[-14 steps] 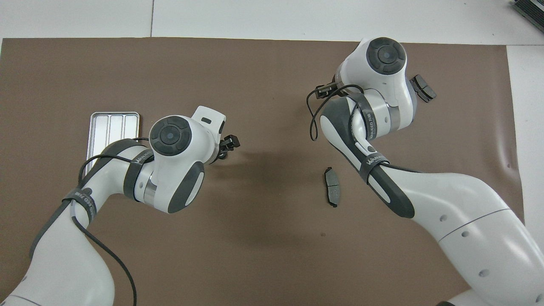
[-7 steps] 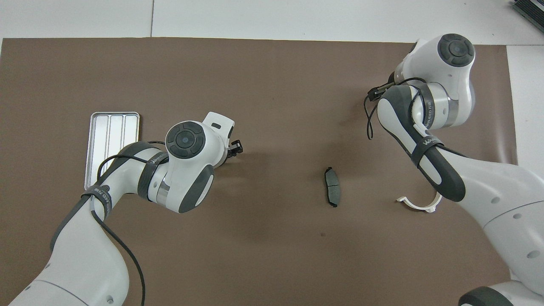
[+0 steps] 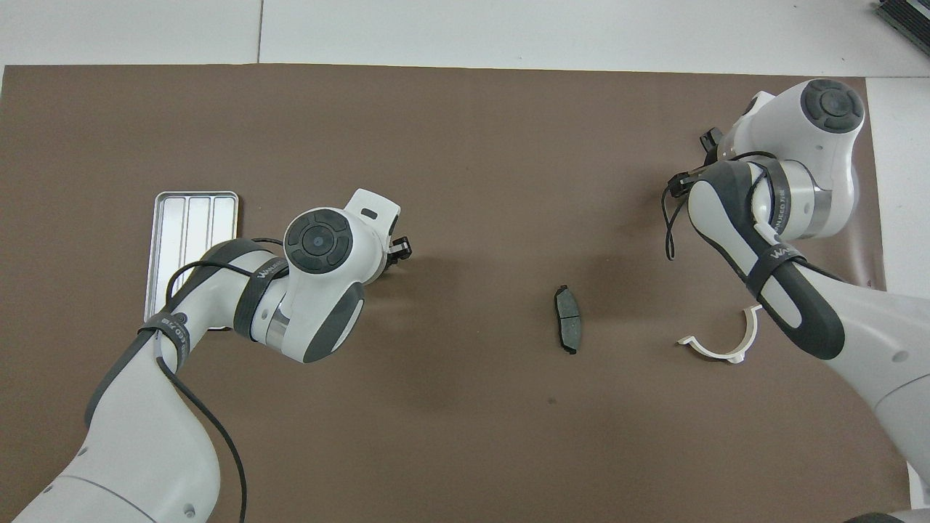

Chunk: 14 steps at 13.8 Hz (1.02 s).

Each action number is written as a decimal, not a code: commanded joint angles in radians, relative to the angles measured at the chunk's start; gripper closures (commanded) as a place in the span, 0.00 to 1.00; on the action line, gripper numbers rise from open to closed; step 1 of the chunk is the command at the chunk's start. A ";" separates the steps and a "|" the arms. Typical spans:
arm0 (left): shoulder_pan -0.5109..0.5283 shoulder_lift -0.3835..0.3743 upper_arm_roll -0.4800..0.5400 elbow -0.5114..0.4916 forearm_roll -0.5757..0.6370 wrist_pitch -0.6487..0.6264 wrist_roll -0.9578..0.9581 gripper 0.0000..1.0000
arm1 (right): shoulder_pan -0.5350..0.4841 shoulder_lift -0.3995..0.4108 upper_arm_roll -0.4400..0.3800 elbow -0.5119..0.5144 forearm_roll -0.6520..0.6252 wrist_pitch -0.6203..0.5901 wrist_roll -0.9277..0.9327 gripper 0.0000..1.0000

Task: Pick bearing gear from pile to tray
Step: 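Lower the second bearing onto the tray and open the left gripper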

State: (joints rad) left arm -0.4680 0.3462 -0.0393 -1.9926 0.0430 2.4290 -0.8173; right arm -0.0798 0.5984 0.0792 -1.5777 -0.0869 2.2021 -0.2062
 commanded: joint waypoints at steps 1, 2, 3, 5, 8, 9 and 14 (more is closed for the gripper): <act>-0.017 0.013 0.013 0.003 0.020 0.018 -0.011 0.61 | -0.029 -0.046 0.017 -0.062 -0.007 -0.030 -0.007 0.46; -0.014 0.013 0.013 0.003 0.020 0.021 -0.011 0.87 | -0.032 -0.049 0.017 -0.062 -0.007 -0.039 -0.007 0.52; -0.012 0.013 0.013 0.005 0.020 0.027 -0.010 1.00 | -0.034 -0.051 0.017 -0.064 -0.007 -0.047 -0.007 0.57; -0.004 0.017 0.013 0.012 0.020 0.025 -0.005 1.00 | -0.034 -0.052 0.016 -0.062 -0.008 -0.076 -0.005 0.64; 0.021 0.014 0.015 0.087 0.021 -0.062 0.004 1.00 | -0.034 -0.071 0.017 -0.064 -0.007 -0.096 -0.005 0.75; 0.050 -0.004 0.015 0.109 0.021 -0.109 0.022 1.00 | -0.034 -0.072 0.016 -0.064 -0.007 -0.096 -0.005 0.81; 0.276 -0.116 0.010 0.112 0.005 -0.229 0.192 1.00 | -0.043 -0.074 0.017 -0.053 -0.008 -0.096 -0.005 1.00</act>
State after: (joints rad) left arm -0.2631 0.2639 -0.0184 -1.8623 0.0486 2.2360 -0.6966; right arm -0.1049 0.5516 0.0793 -1.6099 -0.0868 2.1171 -0.2062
